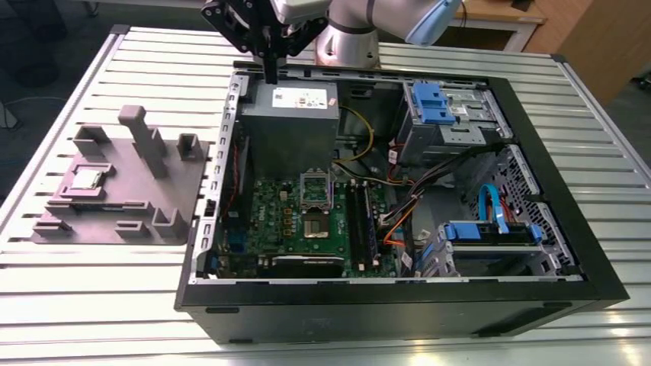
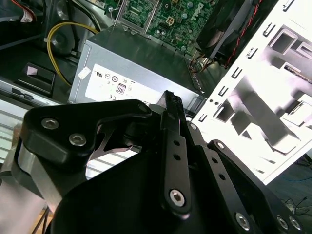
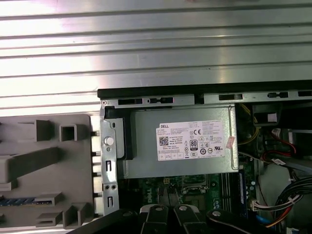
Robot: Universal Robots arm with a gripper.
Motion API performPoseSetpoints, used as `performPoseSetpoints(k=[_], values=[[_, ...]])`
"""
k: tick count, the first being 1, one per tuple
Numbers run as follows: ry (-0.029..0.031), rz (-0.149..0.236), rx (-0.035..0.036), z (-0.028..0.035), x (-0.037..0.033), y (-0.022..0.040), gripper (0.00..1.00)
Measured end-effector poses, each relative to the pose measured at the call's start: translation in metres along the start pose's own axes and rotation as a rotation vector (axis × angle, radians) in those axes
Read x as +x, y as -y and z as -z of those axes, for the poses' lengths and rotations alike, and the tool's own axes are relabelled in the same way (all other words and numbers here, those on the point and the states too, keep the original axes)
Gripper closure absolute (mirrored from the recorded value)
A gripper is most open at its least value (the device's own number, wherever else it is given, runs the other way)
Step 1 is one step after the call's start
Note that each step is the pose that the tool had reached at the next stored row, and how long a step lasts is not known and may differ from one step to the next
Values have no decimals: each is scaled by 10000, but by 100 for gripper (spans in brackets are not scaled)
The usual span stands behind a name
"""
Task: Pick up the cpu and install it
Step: 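Reach for the cpu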
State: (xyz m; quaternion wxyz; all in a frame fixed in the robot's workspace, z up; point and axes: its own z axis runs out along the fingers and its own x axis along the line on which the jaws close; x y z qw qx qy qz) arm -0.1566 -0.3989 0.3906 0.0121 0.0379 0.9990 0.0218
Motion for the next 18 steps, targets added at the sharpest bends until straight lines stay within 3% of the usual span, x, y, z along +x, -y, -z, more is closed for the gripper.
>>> performPoseSetpoints(k=[18], values=[[-6, 0, 1, -5, 65, 5, 90]])
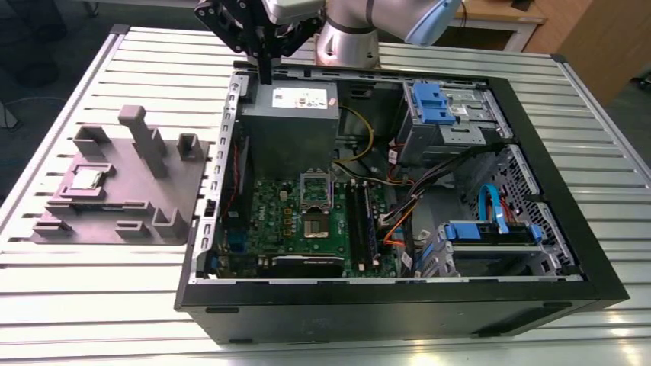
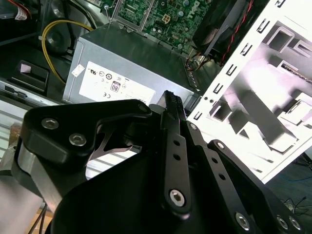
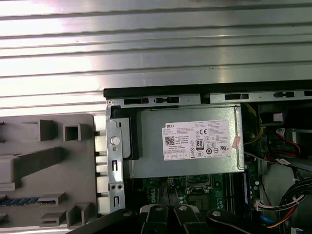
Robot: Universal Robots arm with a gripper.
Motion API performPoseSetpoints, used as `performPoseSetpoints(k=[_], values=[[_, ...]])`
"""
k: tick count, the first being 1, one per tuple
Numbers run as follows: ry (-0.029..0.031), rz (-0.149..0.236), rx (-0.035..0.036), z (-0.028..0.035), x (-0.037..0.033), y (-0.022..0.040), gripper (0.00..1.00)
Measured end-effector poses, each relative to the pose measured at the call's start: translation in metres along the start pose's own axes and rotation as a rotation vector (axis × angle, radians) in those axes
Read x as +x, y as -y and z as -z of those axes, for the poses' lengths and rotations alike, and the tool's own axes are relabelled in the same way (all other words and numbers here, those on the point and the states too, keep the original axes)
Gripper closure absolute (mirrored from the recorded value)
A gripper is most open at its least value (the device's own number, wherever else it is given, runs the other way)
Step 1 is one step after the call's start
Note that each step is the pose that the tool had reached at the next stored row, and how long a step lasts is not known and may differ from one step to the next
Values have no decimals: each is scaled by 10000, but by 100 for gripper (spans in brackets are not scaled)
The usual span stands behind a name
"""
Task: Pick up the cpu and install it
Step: 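Reach for the cpu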
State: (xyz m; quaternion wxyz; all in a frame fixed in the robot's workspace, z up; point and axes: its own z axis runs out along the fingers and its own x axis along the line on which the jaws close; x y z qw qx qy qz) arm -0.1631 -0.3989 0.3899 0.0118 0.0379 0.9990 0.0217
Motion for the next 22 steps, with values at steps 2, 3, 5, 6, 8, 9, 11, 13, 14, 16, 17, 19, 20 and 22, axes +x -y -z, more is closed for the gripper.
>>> performPoseSetpoints(k=[2, 3, 5, 6, 8, 9, 11, 13, 14, 16, 17, 19, 20, 22], values=[[0, 0, 0, 0, 5, 0, 90], [0, 0, 0, 0, 6, 0, 90], [-13, -1, 1, -8, 45, 4, 90], [-15, -1, 1, -8, 46, 4, 90], [-14, -1, 0, -9, 50, 4, 90], [-14, -2, -1, -10, 52, 4, 90], [-16, -1, 1, -9, 57, 5, 90], [-16, 0, 1, -10, 60, 5, 90], [-16, -1, 1, -10, 63, 5, 90], [-17, -1, 1, -11, 66, 6, 90], [-18, -1, 1, -11, 69, 6, 90], [-19, -1, 2, -11, 72, 6, 90], [-20, -1, 2, -11, 74, 6, 90], [-21, -1, 1, -12, 79, 7, 90]])
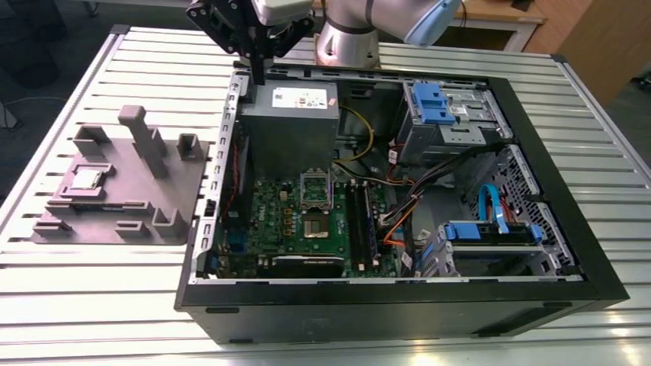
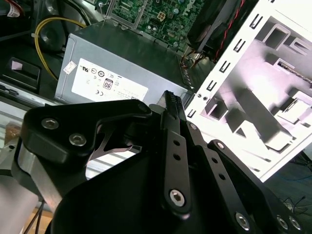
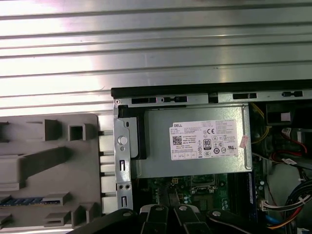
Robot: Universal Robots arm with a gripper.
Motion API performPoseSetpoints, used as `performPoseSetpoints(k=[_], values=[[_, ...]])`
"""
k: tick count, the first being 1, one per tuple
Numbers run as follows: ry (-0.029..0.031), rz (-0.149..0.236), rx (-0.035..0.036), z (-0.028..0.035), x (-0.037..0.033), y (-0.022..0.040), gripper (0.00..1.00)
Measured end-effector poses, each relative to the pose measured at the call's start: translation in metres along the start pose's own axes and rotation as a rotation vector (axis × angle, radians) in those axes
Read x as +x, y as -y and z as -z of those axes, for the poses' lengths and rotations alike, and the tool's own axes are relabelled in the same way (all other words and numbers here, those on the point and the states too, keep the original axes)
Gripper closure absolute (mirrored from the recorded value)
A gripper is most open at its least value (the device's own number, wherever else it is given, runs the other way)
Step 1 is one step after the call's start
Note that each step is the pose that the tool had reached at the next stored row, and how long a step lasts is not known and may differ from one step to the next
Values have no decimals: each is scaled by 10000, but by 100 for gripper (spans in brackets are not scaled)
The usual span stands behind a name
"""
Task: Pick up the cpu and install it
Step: 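Reach for the cpu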
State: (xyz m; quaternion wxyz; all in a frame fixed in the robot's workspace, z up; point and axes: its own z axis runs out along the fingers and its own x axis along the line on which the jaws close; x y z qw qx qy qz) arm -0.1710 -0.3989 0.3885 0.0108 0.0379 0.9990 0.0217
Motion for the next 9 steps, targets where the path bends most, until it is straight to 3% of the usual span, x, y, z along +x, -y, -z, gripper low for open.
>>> performPoseSetpoints(k=[9], values=[[-10, -1, 1, -3, 18, 1, 90]])
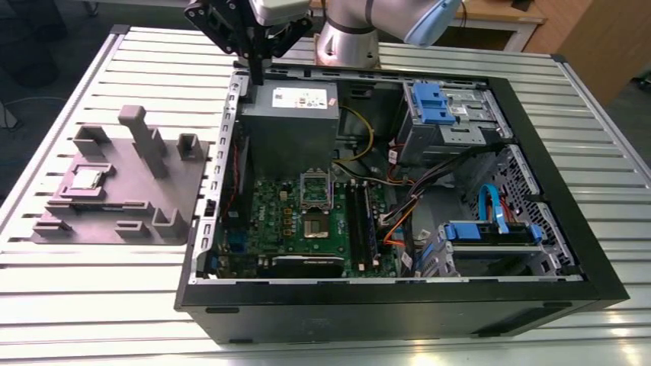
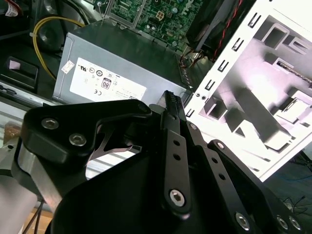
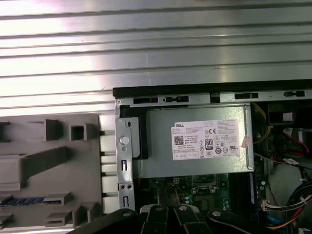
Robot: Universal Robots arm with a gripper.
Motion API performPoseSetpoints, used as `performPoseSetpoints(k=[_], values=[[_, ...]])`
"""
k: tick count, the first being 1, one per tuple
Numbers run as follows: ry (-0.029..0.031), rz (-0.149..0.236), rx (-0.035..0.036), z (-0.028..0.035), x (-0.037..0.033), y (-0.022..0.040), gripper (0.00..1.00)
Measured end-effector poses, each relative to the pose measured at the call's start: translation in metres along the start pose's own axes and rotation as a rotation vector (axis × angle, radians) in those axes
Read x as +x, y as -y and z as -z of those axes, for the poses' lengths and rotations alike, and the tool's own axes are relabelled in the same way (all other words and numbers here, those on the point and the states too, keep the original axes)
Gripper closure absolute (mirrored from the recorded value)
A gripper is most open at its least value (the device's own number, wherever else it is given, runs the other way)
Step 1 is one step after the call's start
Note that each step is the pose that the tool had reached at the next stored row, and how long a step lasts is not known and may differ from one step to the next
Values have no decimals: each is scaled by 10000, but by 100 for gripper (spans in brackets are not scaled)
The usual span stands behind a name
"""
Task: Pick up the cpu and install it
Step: 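Reach for the cpu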
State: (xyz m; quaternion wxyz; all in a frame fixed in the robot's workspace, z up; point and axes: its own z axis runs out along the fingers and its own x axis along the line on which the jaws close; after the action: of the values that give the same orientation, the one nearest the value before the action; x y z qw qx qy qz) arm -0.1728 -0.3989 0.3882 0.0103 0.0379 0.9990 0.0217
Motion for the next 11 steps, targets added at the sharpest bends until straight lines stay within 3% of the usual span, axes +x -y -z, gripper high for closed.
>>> performPoseSetpoints(k=[11], values=[[-16, -1, 1, -6, 38, 3, 90]])
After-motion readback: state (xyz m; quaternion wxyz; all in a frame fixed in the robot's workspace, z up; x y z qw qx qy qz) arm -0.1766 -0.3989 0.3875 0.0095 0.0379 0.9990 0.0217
